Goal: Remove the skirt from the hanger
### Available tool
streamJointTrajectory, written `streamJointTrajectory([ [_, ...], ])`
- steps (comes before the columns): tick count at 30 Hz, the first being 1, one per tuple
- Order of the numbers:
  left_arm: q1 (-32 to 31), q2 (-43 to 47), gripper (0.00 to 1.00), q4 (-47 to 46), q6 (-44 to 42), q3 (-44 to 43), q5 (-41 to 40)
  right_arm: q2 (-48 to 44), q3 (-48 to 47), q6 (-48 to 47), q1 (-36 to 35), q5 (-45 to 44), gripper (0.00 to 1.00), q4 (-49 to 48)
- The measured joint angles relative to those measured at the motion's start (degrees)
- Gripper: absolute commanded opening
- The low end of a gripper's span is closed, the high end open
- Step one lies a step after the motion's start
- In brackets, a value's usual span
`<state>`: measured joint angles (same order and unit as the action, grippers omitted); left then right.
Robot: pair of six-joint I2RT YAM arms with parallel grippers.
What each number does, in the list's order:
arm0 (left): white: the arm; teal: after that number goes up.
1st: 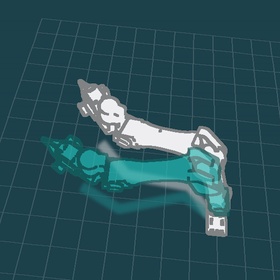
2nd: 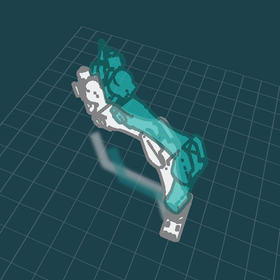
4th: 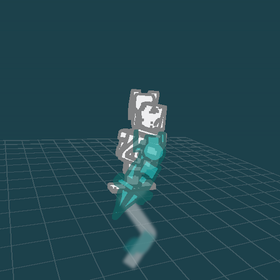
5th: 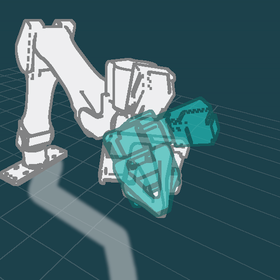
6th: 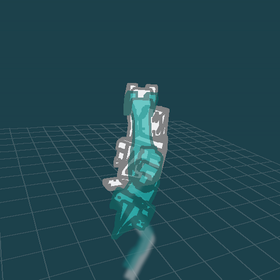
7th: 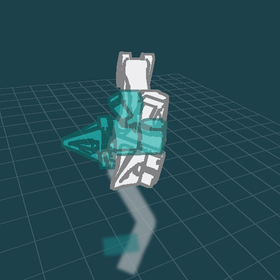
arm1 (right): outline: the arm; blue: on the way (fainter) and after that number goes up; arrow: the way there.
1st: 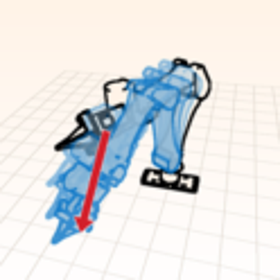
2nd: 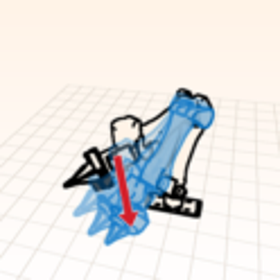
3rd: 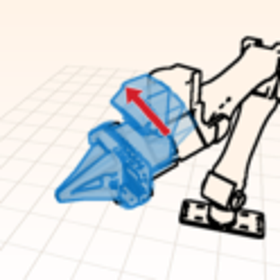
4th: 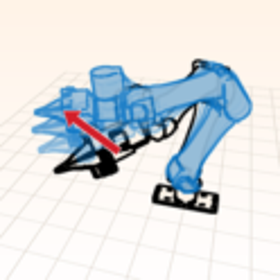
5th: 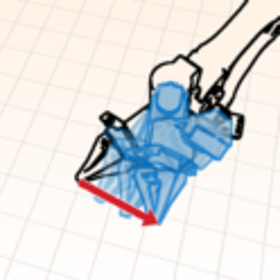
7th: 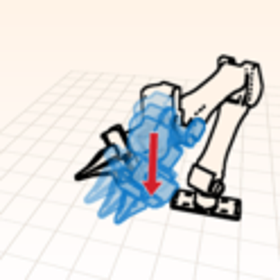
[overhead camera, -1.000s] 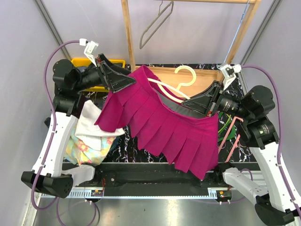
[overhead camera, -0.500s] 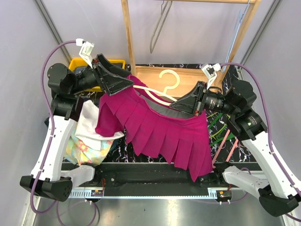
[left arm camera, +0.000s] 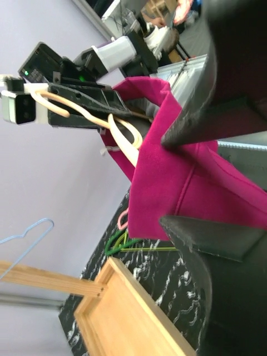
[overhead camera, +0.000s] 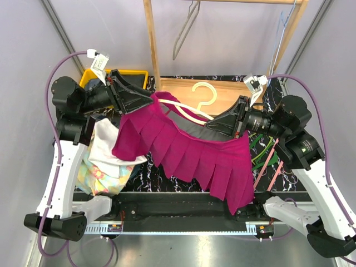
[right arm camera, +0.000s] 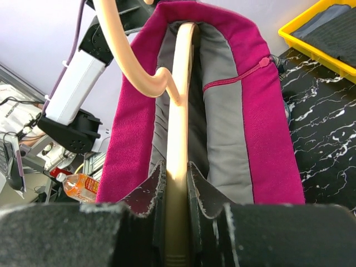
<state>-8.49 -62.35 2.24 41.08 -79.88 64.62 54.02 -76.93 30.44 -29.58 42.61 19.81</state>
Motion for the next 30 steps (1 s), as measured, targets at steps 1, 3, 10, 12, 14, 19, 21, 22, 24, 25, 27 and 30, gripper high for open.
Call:
streamJointTrajectory([
  [1, 0.0, -0.2, 0.28, -0.9, 0.9, 0.0, 0.2, -0.1, 0.0, 0.0, 0.0, 0.0, 0.00, 0.0],
  [3, 0.0, -0.6, 0.15, -2.4, 2.2, 0.0, 0.6, -0.2, 0.0, 0.0, 0.0, 0.0, 0.00, 0.0],
  [10, 0.0, -0.8, 0.04, -3.7, 4.0, 0.0, 1.3, -0.4, 0.1, 0.1, 0.0, -0.5, 0.00, -0.1],
  [12, 0.0, -0.8, 0.06, -3.7, 4.0, 0.0, 1.4, -0.4, 0.1, 0.3, 0.0, -0.5, 0.00, -0.2],
  [14, 0.0, -0.8, 0.08, -3.7, 4.0, 0.0, 1.4, -0.2, 0.1, 0.6, 0.0, -0.5, 0.00, -0.4],
  [19, 0.0, -1.5, 0.08, -3.6, 4.0, -1.0, 0.9, 1.5, 2.9, 2.9, -1.9, -0.6, 0.00, -5.5],
  [21, -0.6, -2.6, 0.09, -3.5, 4.0, -2.6, 0.8, 3.3, 4.3, 2.9, -5.1, -2.5, 0.00, -8.0],
  [22, -0.9, -3.3, 0.09, -3.4, 4.0, -3.6, 0.8, 4.5, 4.6, 2.8, -6.9, -3.4, 0.00, -8.9],
  [24, -1.9, -4.2, 0.09, -3.1, 4.0, -5.0, 0.8, 8.3, 4.6, 2.0, -11.6, -6.1, 0.00, -11.0],
  [25, -2.3, -4.4, 0.09, -3.0, 4.0, -5.3, 0.8, 9.9, 4.6, 1.6, -13.1, -6.8, 0.00, -11.5],
  [27, -3.0, -4.5, 0.09, -2.6, 4.0, -5.6, 0.8, 13.7, 4.0, 0.4, -16.5, -9.0, 0.00, -12.5],
  [30, -2.9, -4.5, 0.09, -2.3, 4.0, -5.6, 0.4, 18.1, 2.1, -1.3, -19.5, -10.8, 0.00, -12.7],
])
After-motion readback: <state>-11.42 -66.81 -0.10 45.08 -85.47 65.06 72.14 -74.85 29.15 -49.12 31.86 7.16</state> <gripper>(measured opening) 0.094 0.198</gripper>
